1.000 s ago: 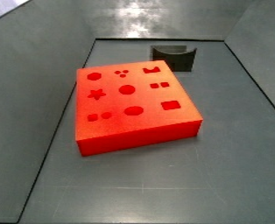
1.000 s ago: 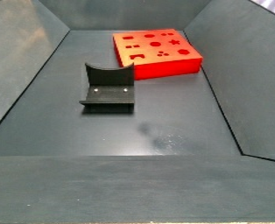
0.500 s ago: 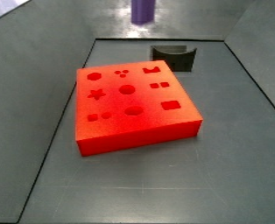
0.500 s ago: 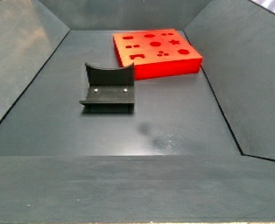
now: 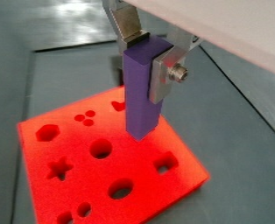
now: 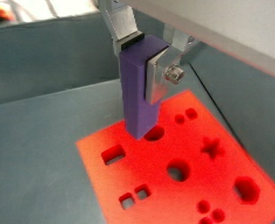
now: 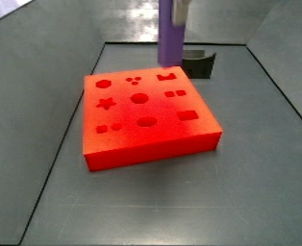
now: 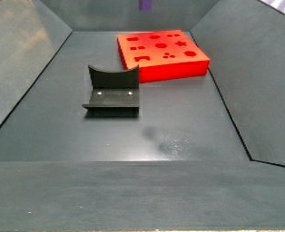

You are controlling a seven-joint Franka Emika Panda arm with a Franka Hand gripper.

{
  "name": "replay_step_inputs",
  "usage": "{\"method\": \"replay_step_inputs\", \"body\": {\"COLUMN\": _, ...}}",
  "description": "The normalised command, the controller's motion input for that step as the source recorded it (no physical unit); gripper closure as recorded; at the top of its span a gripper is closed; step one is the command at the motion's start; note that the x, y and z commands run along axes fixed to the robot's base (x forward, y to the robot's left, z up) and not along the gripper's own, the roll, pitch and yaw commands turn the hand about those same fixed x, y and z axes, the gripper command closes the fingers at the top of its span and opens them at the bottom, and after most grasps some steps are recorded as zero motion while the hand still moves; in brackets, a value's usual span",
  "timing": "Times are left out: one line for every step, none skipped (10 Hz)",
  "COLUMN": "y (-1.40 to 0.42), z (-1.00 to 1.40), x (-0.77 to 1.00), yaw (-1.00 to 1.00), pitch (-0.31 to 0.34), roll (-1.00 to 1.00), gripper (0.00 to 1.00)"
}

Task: Pick up the rectangle object. Move up. Move to above the board. Insert the rectangle object.
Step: Insert the rectangle object.

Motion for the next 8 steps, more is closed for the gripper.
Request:
{"method": "replay_step_inputs", "body": {"y": -0.04, "z": -0.84, "x": 0.04, "yaw": -1.0, "pitch": -0.059, "roll": 0.06, "gripper": 1.0}}
{"method": "replay_step_inputs", "body": {"y": -0.05, "z": -0.85, "x": 0.07, "yaw": -1.0, "pitch": -0.069, "roll": 0.06, "gripper": 1.0}}
{"method": "replay_step_inputs", "body": {"y": -0.09, "z": -0.82, "x": 0.45, "yaw": -0.7, "pitch": -0.071, "roll": 0.02, "gripper": 1.0}}
{"method": "replay_step_inputs", "body": {"y": -0.11, "z": -0.67, "x": 0.76, "yaw": -0.38, "pitch": -0.039, "roll": 0.0, "gripper": 1.0}}
{"method": "replay_step_inputs", "body": {"y": -0.12, "z": -0.68, "x": 0.85, "yaw": -0.27, "pitch": -0.014, "roll": 0.0, "gripper": 1.0}}
{"method": "replay_step_inputs", "body": {"y": -0.19, "z": -0.44, "x": 0.71, "yaw": -0.27, "pitch": 0.01, "roll": 0.04, "gripper": 1.0}}
{"method": "replay_step_inputs", "body": {"y": -0.07, "z": -0.2, "x": 0.33, "yaw": -0.4, "pitch": 0.019, "roll": 0.0, "gripper": 1.0}}
{"method": "replay_step_inputs", "body": {"y": 0.0, "z": -0.15, "x": 0.14, "yaw": -0.39, "pitch": 0.02, "roll": 0.02, "gripper": 1.0}}
